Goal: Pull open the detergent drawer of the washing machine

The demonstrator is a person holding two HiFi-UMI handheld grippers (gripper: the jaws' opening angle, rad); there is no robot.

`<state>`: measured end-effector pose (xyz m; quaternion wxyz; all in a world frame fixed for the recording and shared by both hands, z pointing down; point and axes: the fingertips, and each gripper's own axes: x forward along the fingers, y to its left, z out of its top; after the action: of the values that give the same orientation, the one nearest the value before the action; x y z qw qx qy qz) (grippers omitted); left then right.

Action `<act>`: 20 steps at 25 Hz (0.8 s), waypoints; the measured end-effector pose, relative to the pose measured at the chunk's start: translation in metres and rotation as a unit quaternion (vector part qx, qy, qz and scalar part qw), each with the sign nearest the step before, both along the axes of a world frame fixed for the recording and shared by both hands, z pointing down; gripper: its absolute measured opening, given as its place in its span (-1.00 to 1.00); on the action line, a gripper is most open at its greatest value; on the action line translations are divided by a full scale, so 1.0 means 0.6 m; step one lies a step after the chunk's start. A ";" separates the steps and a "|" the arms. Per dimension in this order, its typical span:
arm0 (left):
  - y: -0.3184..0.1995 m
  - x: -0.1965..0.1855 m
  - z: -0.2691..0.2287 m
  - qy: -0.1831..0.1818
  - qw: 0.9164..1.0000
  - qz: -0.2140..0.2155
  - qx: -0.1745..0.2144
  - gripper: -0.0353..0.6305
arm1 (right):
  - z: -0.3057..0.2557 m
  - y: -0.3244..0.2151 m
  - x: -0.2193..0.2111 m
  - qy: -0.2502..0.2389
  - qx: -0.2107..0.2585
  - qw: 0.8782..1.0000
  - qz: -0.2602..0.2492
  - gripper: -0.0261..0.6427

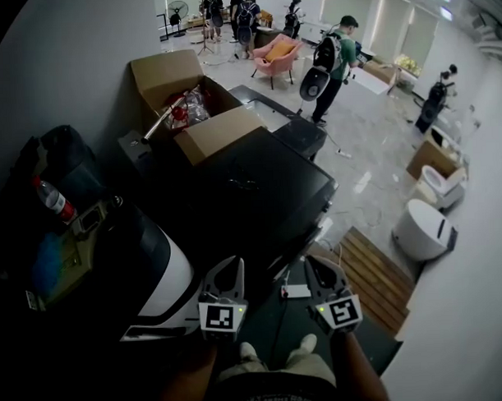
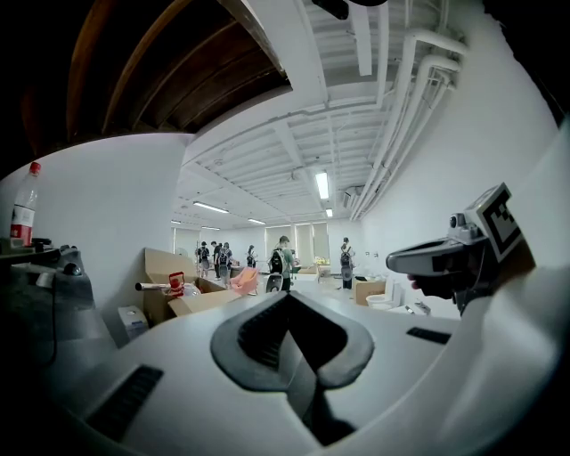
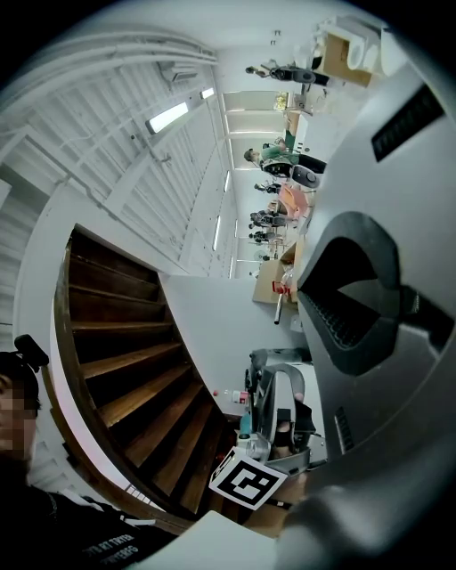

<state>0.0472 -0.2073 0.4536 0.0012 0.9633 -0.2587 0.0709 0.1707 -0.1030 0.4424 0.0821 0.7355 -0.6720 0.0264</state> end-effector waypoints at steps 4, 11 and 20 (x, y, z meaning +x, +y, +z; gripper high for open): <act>-0.010 -0.002 0.005 -0.002 1.000 -0.014 -0.003 -0.88 | 0.006 -0.015 0.004 0.001 -0.004 1.000 -0.016 -0.95; -0.015 0.004 0.026 -0.015 0.999 -0.048 -0.010 -0.88 | 0.024 -0.041 0.028 -0.004 -0.012 0.999 -0.053 -0.95; -0.010 0.011 0.071 -0.030 0.993 -0.110 -0.035 -0.88 | 0.061 -0.071 0.070 -0.016 -0.034 0.993 -0.114 -0.96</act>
<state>0.0538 -0.2134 0.4965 0.0347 0.9256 -0.3609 0.1086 0.2124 -0.1456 0.4788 0.0987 0.6508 -0.7511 0.0516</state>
